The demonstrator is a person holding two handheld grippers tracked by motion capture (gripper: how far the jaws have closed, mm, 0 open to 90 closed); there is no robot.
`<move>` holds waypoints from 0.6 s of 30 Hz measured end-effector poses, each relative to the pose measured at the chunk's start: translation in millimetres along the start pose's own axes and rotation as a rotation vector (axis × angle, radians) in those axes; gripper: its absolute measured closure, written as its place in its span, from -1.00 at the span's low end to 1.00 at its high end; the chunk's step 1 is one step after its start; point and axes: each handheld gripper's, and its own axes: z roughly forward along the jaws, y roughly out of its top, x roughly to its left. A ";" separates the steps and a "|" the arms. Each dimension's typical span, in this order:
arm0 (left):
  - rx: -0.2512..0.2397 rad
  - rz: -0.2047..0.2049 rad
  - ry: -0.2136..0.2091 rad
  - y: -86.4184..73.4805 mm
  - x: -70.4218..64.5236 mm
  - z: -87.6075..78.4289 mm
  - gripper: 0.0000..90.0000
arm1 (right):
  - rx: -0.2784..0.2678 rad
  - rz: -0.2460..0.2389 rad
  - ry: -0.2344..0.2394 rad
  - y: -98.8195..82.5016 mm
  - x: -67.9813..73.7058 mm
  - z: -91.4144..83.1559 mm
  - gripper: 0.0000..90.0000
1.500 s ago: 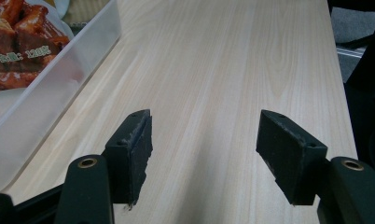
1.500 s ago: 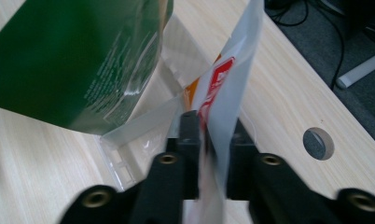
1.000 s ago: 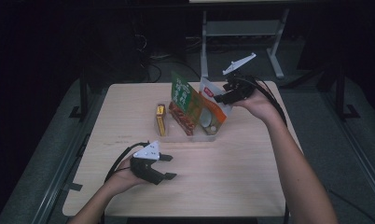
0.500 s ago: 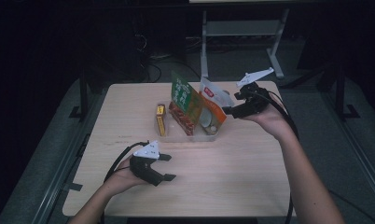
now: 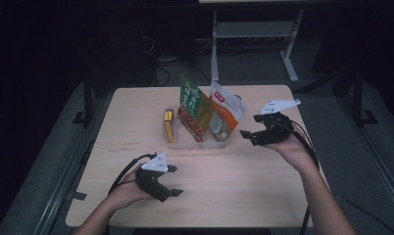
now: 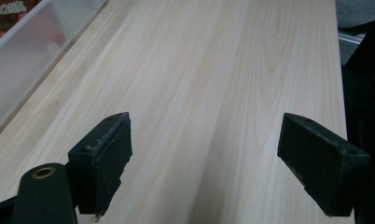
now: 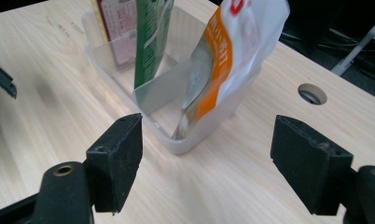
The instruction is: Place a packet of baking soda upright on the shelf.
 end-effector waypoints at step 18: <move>0.008 0.005 0.011 -10.5 -2.5 -2.6 -0.62 | 0.011 0.001 0.169 -65.9 45.3 8.7 -0.51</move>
